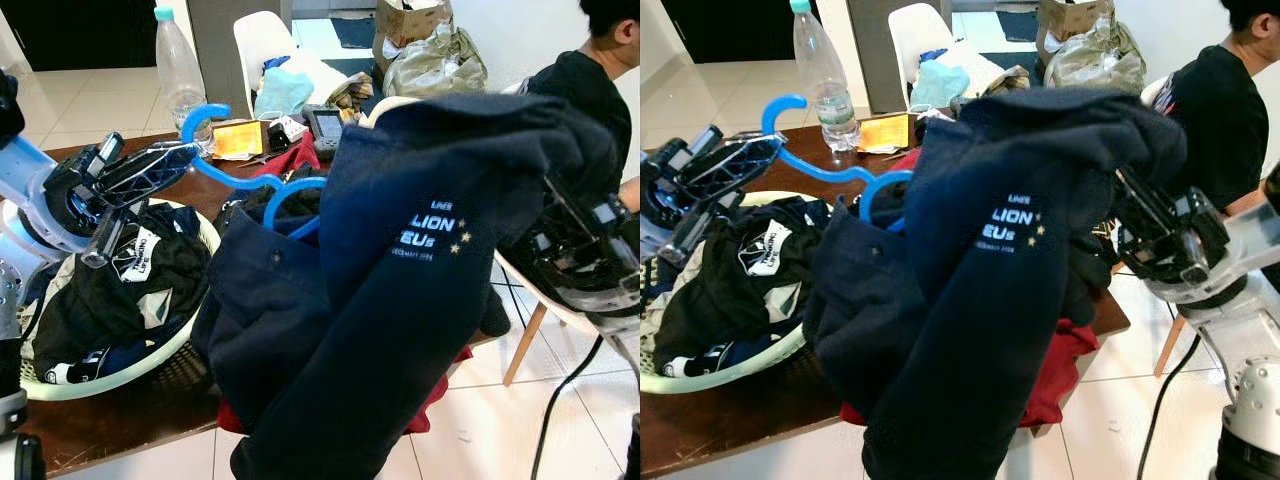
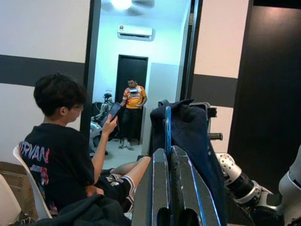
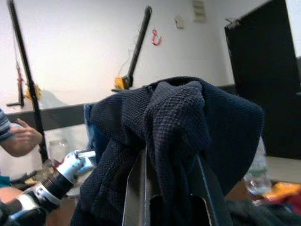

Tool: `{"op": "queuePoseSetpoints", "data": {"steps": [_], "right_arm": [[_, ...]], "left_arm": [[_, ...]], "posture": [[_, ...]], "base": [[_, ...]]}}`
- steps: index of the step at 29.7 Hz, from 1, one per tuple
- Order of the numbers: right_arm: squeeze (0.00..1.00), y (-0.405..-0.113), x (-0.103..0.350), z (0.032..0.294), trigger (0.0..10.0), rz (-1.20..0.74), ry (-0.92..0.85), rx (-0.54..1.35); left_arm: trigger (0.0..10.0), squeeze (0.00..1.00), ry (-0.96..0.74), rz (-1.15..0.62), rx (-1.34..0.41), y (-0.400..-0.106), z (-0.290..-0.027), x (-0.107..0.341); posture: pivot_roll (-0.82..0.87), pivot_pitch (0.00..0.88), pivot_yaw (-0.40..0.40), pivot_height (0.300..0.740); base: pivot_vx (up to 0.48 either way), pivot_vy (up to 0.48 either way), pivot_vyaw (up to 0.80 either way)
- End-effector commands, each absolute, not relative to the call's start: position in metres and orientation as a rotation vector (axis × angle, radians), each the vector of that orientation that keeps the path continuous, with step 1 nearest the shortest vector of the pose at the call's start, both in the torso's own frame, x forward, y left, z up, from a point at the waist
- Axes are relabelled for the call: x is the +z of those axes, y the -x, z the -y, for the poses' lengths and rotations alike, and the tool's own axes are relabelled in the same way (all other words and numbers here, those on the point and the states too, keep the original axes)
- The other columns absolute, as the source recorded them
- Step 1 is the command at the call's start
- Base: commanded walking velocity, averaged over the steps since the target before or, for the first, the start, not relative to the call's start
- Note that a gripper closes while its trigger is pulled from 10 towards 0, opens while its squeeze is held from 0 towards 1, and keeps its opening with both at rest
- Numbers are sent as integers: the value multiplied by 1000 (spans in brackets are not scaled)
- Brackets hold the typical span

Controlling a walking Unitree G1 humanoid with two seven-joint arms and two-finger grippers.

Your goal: Hang hanger

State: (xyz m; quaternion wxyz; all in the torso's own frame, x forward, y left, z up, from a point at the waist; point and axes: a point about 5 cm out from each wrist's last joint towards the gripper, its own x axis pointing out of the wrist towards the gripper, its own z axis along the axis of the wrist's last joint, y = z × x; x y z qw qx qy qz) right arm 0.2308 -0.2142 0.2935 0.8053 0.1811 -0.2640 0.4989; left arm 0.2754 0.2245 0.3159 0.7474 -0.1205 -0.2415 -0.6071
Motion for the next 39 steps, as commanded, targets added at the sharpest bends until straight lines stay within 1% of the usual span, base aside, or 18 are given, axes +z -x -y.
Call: {"op": "queuePoseSetpoints", "data": {"steps": [1, 2, 13, 14, 15, 16, 17, 19, 23, 24, 25, 27, 28, 33, 34, 37, 38, 39], "right_arm": [[0, -232, 288, 255, 10000, 640, -392, 831], [1000, -235, 282, 251, 10000, 585, -373, 835], [1000, -247, 259, 234, 10000, 426, -247, 822], [765, -248, 258, 235, 10000, 417, -238, 806], [765, -248, 258, 235, 10000, 417, -238, 806], [424, -251, 256, 233, 10000, 403, -223, 794], [424, -251, 256, 233, 10000, 403, -223, 794], [0, -257, 254, 220, 10000, 358, -175, 786], [0, -266, 267, 194, 10000, 396, -145, 769], [0, -266, 267, 194, 10000, 396, -145, 769], [0, -265, 293, 190, 10000, 509, -240, 768], [0, -265, 293, 190, 10000, 509, -240, 768], [0, -266, 302, 188, 10000, 530, -271, 760], [27, -269, 306, 184, 10000, 527, -273, 744], [906, -275, 307, 173, 10000, 493, -302, 724], [918, -276, 304, 167, 10000, 473, -325, 732], [788, -276, 299, 161, 10000, 428, -300, 748], [788, -276, 299, 161, 10000, 428, -300, 748]], "left_arm": [[784, 0, 274, 624, -1131, -269, -268, 322], [784, 0, 274, 624, -1133, -269, -268, 323], [784, 0, 279, 621, -1148, -270, -265, 322], [824, 0, 278, 620, -1150, -270, -264, 322], [824, 0, 278, 620, -1150, -270, -264, 322], [824, 0, 276, 617, -1152, -270, -264, 322], [824, 0, 276, 617, -1152, -270, -264, 322], [824, 0, 276, 611, -1156, -271, -264, 321], [902, 0, 279, 594, -1161, -272, -263, 319], [902, 0, 279, 594, -1161, -272, -263, 319], [1216, 0, 254, 546, -1116, -279, -258, 311], [1216, 0, 254, 546, -1116, -279, -258, 311], [1961, 0, 240, 518, -1090, -283, -253, 305], [2314, 0, 227, 493, -1069, -288, -245, 299], [2275, 0, 250, 464, -1083, -294, -215, 285], [2118, 0, 276, 464, -1096, -296, -196, 280], [2157, 0, 277, 462, -1101, -297, -191, 279], [2157, 0, 277, 462, -1101, -297, -191, 279]], "posture": [[81, 122, 21, 740], [80, 125, 24, 740], [79, 128, 28, 740], [79, 128, 28, 740], [79, 128, 28, 740], [78, 129, 29, 740], [78, 129, 29, 740], [78, 131, 30, 740], [81, 133, 33, 740], [81, 133, 33, 740], [81, 134, 38, 740], [81, 134, 38, 740], [79, 136, 39, 740], [79, 136, 39, 740], [70, 138, 39, 740], [70, 138, 39, 740], [66, 138, 41, 740], [66, 138, 41, 740]], "base": [[0, 0, 0], [0, 0, 0], [0, 0, 0], [0, 0, 0], [0, 0, 0], [0, 0, 0], [0, 0, 0], [0, 0, 0], [0, 0, 0], [0, 0, 0], [0, 0, 0], [0, 0, 0], [0, 0, 0], [0, 0, 0], [0, 0, 0], [0, 0, 0], [0, 0, 0], [0, 0, 0]]}}
